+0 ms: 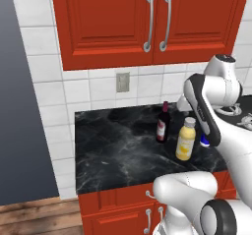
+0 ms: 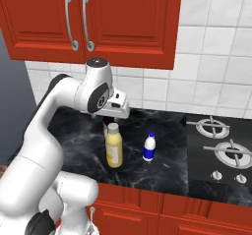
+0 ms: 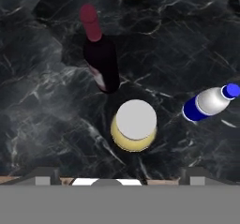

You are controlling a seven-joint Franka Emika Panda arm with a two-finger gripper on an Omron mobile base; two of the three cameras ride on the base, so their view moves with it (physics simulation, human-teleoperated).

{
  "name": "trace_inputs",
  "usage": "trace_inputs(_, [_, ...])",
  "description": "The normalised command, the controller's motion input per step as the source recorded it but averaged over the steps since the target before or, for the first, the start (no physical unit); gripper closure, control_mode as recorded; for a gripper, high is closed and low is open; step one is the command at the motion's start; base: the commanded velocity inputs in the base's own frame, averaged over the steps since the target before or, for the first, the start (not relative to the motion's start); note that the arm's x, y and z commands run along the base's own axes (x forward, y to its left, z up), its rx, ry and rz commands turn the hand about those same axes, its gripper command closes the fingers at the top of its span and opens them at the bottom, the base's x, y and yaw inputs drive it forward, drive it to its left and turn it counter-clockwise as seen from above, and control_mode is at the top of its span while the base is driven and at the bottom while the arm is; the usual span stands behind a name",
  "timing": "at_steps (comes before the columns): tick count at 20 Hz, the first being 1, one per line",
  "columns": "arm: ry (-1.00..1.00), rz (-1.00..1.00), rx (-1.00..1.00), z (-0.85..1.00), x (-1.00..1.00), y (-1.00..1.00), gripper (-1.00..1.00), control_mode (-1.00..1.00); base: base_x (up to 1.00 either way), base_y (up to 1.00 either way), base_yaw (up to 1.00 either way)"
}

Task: Place the drinks on the dining counter in a tight cluster.

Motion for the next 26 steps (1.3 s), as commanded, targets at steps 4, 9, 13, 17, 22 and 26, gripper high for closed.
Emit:
trace_inputs(4, [0.03, 0.0, -0.07, -0.21, 0.3, -0.03, -1.0, -1.0, 0.0, 0.0, 0.0])
trace_inputs(9, [0.0, 0.0, -0.05, -0.23, 0.15, -0.05, -1.0, -1.0, 0.0, 0.0, 0.0])
trace_inputs(13, [0.0, 0.0, -0.04, -0.26, 0.05, -0.02, -1.0, -1.0, 0.0, 0.0, 0.0])
trace_inputs(17, [0.0, 0.0, 0.0, -0.2, 0.01, 0.0, -1.0, -1.0, 0.0, 0.0, 0.0])
trace_inputs(22, [0.0, 0.0, 0.0, -0.19, 0.0, -0.03, -1.0, -1.0, 0.0, 0.0, 0.0])
trace_inputs(26, [0.0, 0.0, 0.0, -0.19, 0.0, -0.05, -1.0, -1.0, 0.0, 0.0, 0.0])
